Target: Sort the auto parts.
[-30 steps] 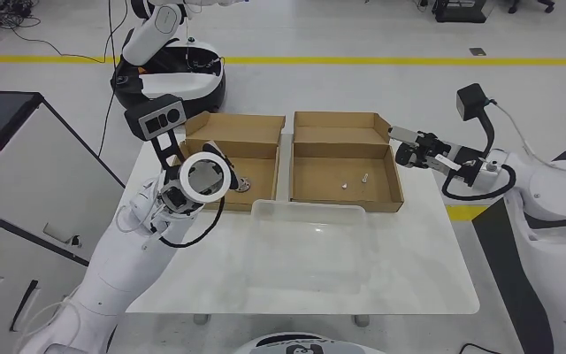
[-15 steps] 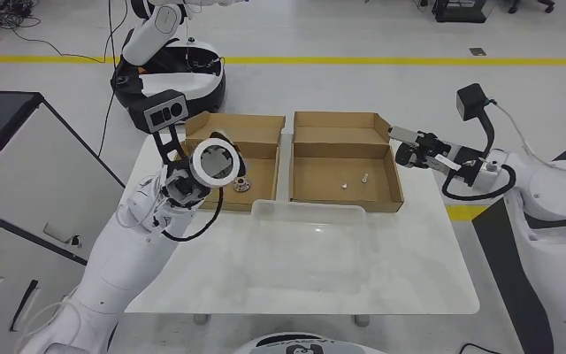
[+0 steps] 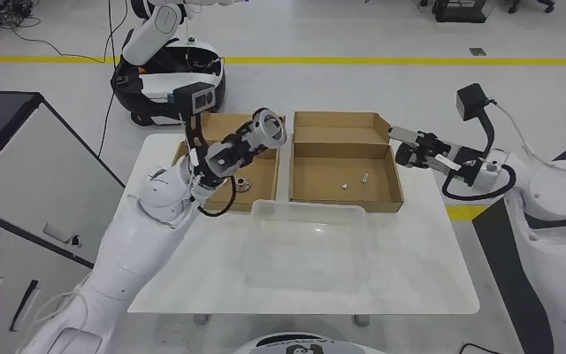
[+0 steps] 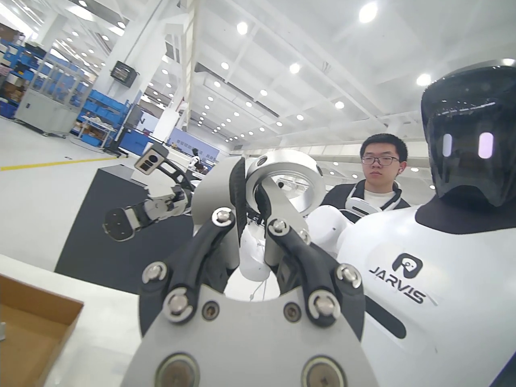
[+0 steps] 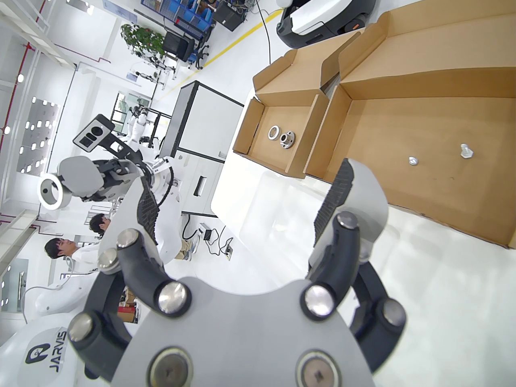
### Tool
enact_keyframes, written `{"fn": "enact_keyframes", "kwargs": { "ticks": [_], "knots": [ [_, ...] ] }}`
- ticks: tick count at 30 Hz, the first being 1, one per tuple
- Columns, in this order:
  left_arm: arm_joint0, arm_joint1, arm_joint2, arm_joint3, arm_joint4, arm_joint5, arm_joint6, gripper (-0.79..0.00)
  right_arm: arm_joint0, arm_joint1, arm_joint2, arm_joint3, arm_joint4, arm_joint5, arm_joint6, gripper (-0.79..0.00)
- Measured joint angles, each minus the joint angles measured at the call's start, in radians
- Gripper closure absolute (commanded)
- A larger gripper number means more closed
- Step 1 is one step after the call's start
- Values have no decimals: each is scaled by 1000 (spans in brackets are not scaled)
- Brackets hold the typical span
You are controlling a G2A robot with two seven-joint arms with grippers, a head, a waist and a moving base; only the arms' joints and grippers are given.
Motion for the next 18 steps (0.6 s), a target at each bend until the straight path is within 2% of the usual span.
{"fn": "enact_keyframes", "kwargs": {
  "ticks": [5,10,18],
  "knots": [
    [-76,-10,-1,58,102,93,14,0,0,0,0,0,0,0,0,-785],
    [-141,-12,0,127,207,236,-48,0,0,0,0,0,0,0,0,-785],
    [-159,-12,3,187,351,399,-73,0,0,0,0,0,0,0,0,-785]
  ]
}}
